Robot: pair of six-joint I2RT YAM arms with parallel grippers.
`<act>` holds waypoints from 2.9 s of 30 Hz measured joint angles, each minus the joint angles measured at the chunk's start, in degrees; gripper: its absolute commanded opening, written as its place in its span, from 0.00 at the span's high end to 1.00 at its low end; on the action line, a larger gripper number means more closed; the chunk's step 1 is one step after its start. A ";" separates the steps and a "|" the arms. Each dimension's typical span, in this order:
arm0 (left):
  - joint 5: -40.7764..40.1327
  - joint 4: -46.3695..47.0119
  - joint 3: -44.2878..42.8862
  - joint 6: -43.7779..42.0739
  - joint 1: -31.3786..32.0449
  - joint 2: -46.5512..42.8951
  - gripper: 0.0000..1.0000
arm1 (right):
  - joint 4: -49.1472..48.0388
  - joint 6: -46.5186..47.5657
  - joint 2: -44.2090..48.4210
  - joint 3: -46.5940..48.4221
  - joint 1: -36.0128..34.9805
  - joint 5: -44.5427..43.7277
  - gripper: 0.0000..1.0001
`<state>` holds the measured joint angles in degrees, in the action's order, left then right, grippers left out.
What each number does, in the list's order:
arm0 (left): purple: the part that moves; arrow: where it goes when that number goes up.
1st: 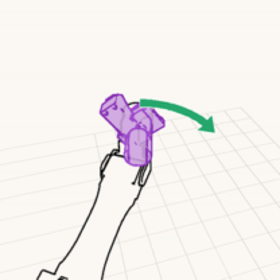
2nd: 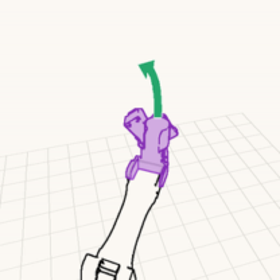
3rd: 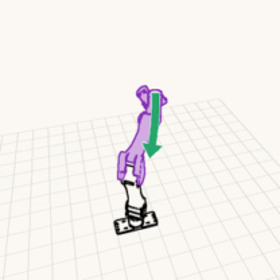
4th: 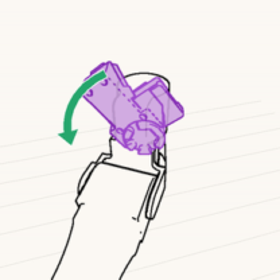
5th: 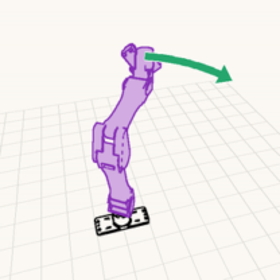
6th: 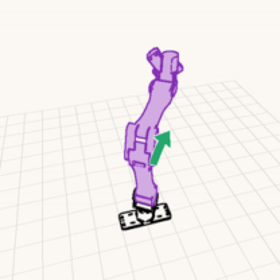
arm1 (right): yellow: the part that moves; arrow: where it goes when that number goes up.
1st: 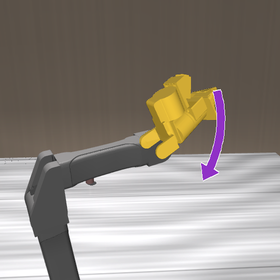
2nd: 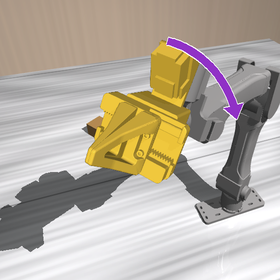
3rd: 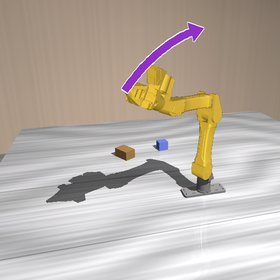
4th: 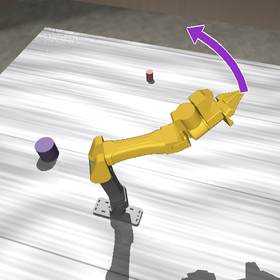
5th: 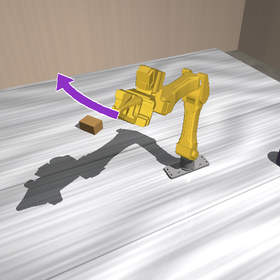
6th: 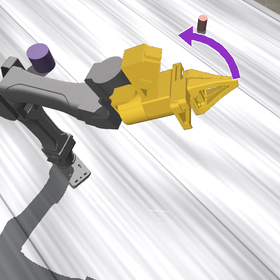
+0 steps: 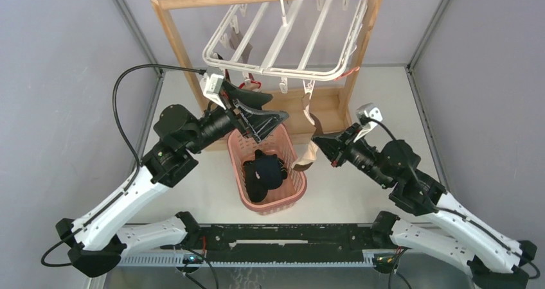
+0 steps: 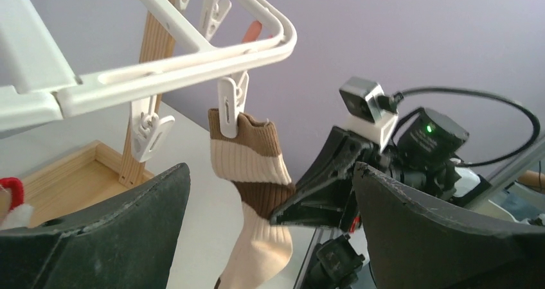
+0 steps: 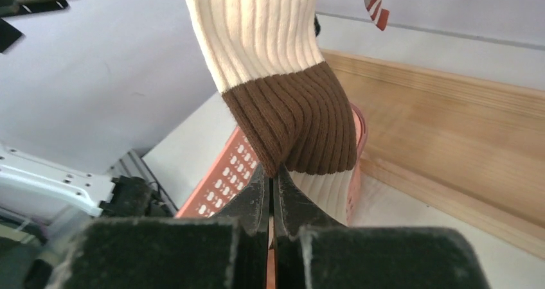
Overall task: Remove the socks clipped to the hanger
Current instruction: Remove the sock from the hanger.
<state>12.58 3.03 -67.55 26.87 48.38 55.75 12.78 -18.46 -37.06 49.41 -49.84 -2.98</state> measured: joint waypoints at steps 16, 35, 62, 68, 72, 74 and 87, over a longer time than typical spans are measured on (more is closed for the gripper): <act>-8.94 -13.46 -10.93 0.00 0.98 4.02 0.00 | -8.85 22.38 -16.94 2.75 -29.03 -43.01 1.00; -10.95 -17.44 -12.94 -1.46 1.66 4.20 0.00 | -36.89 51.65 -24.81 3.91 -28.85 -61.07 1.00; -10.38 -18.36 -20.90 -1.90 3.80 11.17 0.02 | -6.95 18.45 1.70 3.58 0.52 -16.90 1.00; -7.26 -12.70 -16.68 -2.95 3.85 10.73 0.03 | -1.99 8.61 -2.69 3.69 10.45 7.06 1.00; -5.38 -8.09 -11.37 -3.98 3.87 9.92 0.03 | -0.31 4.26 -4.98 3.69 14.71 17.11 1.00; -4.55 -6.25 -9.25 -4.50 3.87 9.81 0.03 | 0.37 2.14 -5.16 3.87 17.27 21.51 1.00; 5.88 5.49 -3.96 -6.34 1.11 9.84 0.06 | -1.29 -8.15 -3.98 5.46 29.27 41.46 1.00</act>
<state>18.46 8.51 -71.50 20.53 49.50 65.58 11.49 -26.61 -41.04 54.87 -20.58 38.48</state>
